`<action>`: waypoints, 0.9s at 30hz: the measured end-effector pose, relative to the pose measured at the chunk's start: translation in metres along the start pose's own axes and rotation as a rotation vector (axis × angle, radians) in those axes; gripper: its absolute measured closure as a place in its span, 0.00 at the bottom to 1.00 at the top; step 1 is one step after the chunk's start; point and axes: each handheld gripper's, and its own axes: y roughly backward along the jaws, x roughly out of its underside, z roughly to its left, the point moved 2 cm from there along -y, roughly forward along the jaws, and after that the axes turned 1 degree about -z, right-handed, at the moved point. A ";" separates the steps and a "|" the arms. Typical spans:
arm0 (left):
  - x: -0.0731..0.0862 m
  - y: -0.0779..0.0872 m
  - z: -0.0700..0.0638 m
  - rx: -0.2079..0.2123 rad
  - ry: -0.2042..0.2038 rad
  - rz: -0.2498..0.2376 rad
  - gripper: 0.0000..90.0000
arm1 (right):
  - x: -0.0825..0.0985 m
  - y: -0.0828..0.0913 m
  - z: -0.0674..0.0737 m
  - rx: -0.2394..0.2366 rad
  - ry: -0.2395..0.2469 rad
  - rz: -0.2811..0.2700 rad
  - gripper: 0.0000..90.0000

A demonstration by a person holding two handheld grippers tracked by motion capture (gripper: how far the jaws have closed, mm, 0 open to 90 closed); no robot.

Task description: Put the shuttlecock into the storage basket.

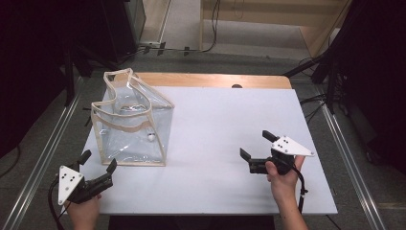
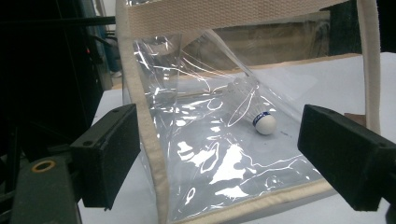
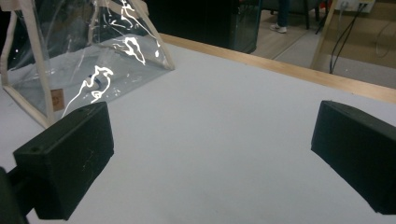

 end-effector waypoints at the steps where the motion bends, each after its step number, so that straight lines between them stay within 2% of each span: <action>1: 0.000 0.000 0.000 0.000 0.000 0.000 0.15 | 0.002 0.002 -0.002 0.004 -0.006 0.000 0.00; 27: 0.000 0.000 0.000 -0.004 -0.001 0.001 0.15 | 0.053 0.046 -0.060 0.120 -0.081 0.002 0.00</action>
